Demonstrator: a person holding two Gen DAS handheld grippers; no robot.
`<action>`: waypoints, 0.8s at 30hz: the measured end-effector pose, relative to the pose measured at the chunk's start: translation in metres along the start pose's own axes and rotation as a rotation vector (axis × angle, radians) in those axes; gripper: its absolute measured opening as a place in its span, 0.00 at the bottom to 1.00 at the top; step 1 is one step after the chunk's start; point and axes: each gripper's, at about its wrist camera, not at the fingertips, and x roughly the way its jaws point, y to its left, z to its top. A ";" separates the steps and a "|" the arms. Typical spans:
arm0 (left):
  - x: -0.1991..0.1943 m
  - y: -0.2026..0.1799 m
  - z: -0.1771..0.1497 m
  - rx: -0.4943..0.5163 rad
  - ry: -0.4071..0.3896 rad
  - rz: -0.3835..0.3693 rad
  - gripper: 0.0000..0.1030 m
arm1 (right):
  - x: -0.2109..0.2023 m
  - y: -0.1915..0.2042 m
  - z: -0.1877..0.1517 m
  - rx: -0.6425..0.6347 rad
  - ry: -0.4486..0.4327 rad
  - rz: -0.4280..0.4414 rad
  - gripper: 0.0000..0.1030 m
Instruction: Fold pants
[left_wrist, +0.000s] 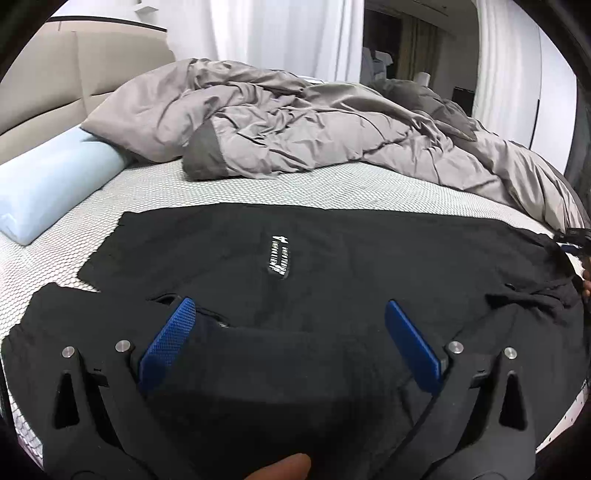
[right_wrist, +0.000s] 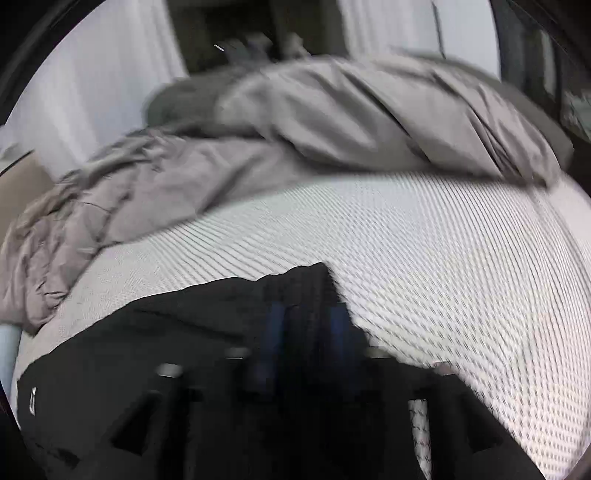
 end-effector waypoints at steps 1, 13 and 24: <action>-0.004 0.003 0.000 -0.005 -0.006 0.002 0.99 | -0.010 -0.003 -0.002 0.009 -0.015 0.029 0.45; -0.052 0.062 -0.030 -0.072 0.020 0.171 0.99 | -0.139 -0.025 -0.141 -0.247 0.027 0.144 0.79; -0.119 0.210 -0.086 -0.437 0.060 0.236 0.66 | -0.178 -0.080 -0.213 -0.079 0.000 0.167 0.79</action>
